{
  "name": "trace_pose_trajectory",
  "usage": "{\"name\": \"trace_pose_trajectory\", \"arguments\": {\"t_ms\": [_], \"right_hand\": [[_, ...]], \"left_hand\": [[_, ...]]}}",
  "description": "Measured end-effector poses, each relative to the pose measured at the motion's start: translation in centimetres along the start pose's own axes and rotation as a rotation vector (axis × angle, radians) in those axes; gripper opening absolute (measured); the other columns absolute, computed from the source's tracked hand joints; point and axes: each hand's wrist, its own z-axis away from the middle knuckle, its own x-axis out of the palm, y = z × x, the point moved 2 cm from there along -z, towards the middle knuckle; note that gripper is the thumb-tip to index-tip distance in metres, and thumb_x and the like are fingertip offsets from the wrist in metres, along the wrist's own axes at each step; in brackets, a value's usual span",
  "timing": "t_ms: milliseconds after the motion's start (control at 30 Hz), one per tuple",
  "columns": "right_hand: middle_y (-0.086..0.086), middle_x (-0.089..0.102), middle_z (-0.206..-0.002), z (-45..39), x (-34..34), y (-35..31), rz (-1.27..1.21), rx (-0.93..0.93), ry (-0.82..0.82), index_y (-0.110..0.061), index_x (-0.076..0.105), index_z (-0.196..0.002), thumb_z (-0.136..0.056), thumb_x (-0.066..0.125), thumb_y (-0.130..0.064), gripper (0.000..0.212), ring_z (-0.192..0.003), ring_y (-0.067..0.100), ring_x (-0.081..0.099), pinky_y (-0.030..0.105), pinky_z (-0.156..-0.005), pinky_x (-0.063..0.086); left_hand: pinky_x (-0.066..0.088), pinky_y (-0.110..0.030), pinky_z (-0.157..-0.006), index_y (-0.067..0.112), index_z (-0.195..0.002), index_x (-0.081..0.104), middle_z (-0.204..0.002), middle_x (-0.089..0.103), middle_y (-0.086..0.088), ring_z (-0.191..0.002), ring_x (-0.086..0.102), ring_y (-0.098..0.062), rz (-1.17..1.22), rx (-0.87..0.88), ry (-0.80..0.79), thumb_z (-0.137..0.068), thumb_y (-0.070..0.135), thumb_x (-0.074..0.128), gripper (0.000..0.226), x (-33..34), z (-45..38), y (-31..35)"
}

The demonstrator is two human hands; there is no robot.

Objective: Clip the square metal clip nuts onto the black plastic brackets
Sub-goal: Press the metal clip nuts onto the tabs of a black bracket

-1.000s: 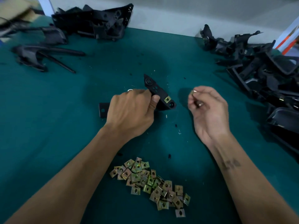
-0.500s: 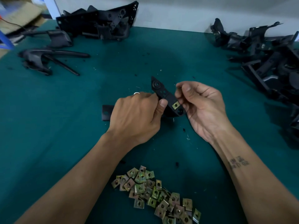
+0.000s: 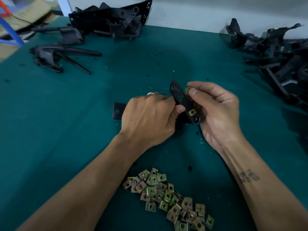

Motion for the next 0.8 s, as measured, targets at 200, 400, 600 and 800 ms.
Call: {"name": "trace_pose_trajectory", "arguments": {"t_ms": [200, 400, 600, 800], "right_hand": [[0.004, 0.072, -0.078, 0.4, 0.1, -0.1, -0.036, 0.01, -0.016, -0.01, 0.077, -0.094, -0.09, 0.068, 0.003, 0.016, -0.072, 0.019, 0.064, 0.034, -0.066, 0.054], [-0.002, 0.067, -0.065, 0.8, 0.9, 0.2, -0.021, -0.069, 0.071, -0.01, 0.074, -0.083, -0.086, 0.072, 0.004, 0.014, -0.067, 0.015, 0.063, 0.038, -0.073, 0.053], [-0.008, 0.066, -0.061, 1.0, 1.0, -0.1, 0.01, -0.105, 0.06, -0.012, 0.073, -0.079, -0.088, 0.069, 0.008, 0.022, -0.06, 0.005, 0.061, 0.021, -0.066, 0.053], [-0.002, 0.072, -0.072, 1.3, 1.4, -0.1, 0.05, -0.159, 0.104, -0.012, 0.072, -0.078, -0.088, 0.069, 0.01, 0.024, -0.069, 0.007, 0.064, 0.018, -0.073, 0.053]], "left_hand": [[0.026, -0.028, -0.05, 0.024, -0.073, 0.034, -0.063, 0.059, -0.001, -0.056, 0.056, -0.031, 0.016, -0.013, -0.003, -0.1, 0.043, 0.033, 0.033, -0.1, 0.0, 0.0], [0.023, -0.029, -0.052, 0.023, -0.073, 0.032, -0.065, 0.061, -0.001, -0.061, 0.058, -0.03, -0.011, -0.024, -0.009, -0.098, 0.04, 0.037, 0.031, -0.2, -0.1, 0.0], [0.026, -0.03, -0.052, 0.022, -0.07, 0.036, -0.067, 0.062, -0.001, -0.064, 0.059, -0.03, -0.021, -0.042, -0.041, -0.098, 0.036, 0.04, 0.032, -0.2, -0.1, -0.1], [0.026, -0.03, -0.052, 0.018, -0.07, 0.053, -0.069, 0.063, -0.001, -0.065, 0.06, -0.031, -0.06, -0.058, -0.062, -0.097, 0.037, 0.039, 0.036, -0.2, -0.1, -0.1]]}}
